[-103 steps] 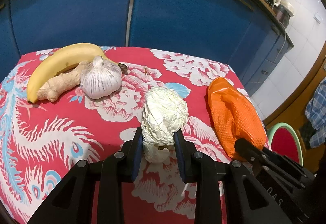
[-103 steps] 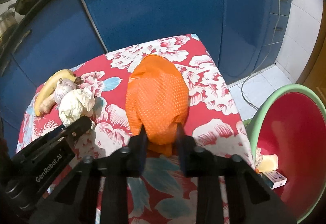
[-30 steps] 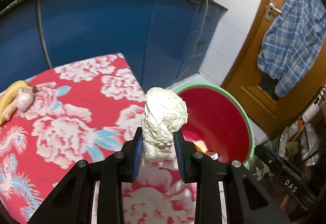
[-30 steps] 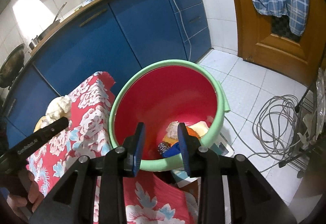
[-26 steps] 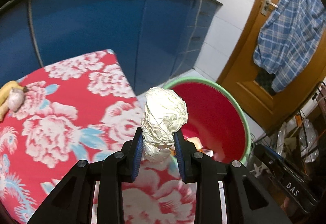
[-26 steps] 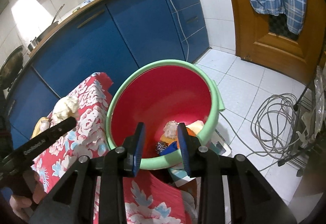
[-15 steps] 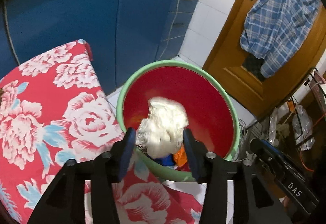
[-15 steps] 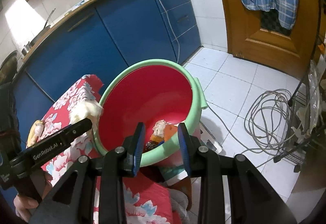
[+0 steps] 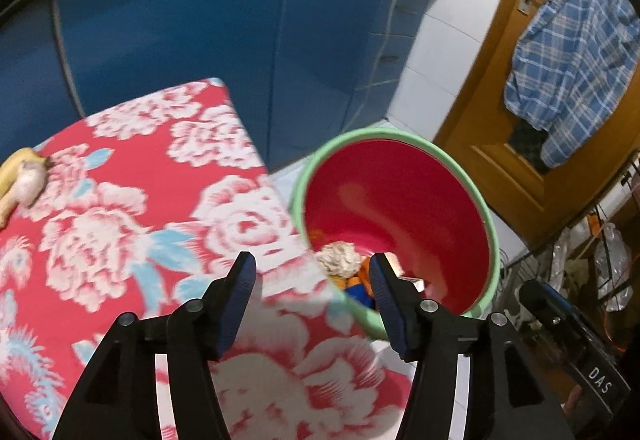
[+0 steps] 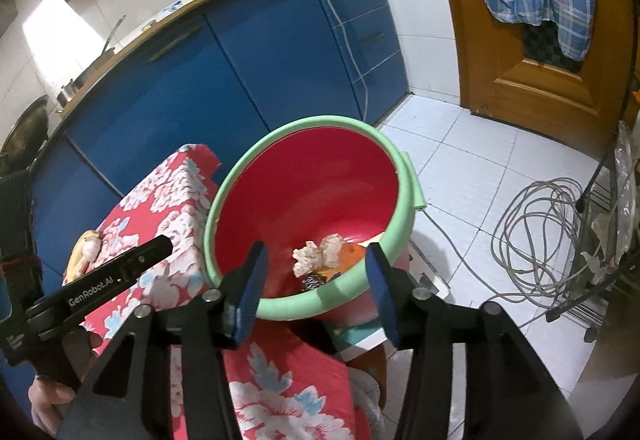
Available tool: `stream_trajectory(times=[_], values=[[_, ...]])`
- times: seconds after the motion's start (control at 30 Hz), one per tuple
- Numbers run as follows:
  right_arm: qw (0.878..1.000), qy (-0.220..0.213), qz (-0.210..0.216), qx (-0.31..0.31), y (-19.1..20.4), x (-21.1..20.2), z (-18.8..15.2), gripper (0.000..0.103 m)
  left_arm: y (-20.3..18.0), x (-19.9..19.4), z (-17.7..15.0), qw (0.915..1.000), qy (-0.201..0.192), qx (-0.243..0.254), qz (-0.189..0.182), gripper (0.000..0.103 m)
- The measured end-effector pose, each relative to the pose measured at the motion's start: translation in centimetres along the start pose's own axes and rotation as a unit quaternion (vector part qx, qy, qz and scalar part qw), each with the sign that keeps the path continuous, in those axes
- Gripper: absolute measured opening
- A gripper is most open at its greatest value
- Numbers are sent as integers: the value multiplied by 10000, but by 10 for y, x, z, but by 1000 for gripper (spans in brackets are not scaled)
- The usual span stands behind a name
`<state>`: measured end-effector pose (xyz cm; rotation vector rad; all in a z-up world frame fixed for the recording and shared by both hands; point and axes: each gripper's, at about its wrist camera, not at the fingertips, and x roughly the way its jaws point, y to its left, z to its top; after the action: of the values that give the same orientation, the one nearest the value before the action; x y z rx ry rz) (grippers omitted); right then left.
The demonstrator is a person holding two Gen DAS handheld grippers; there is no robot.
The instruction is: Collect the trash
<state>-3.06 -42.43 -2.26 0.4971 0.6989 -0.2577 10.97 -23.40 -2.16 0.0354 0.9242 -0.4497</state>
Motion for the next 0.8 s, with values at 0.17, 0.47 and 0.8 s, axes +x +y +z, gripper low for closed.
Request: stream_trajectory(times=[0.17,0.47,0.8], values=[[9997,-34,181,-163,19,-9,-7,60,22,-19,-8,9995,-76,-162,256,62],[9972,1,540,-508,61,-24,-28,71,59,-66,-30,9959,-275,-421,757,74],[9910,77,837,-1039,114,-37,-58,80,103,-108,-61,9870,-355,-864,1312,77]])
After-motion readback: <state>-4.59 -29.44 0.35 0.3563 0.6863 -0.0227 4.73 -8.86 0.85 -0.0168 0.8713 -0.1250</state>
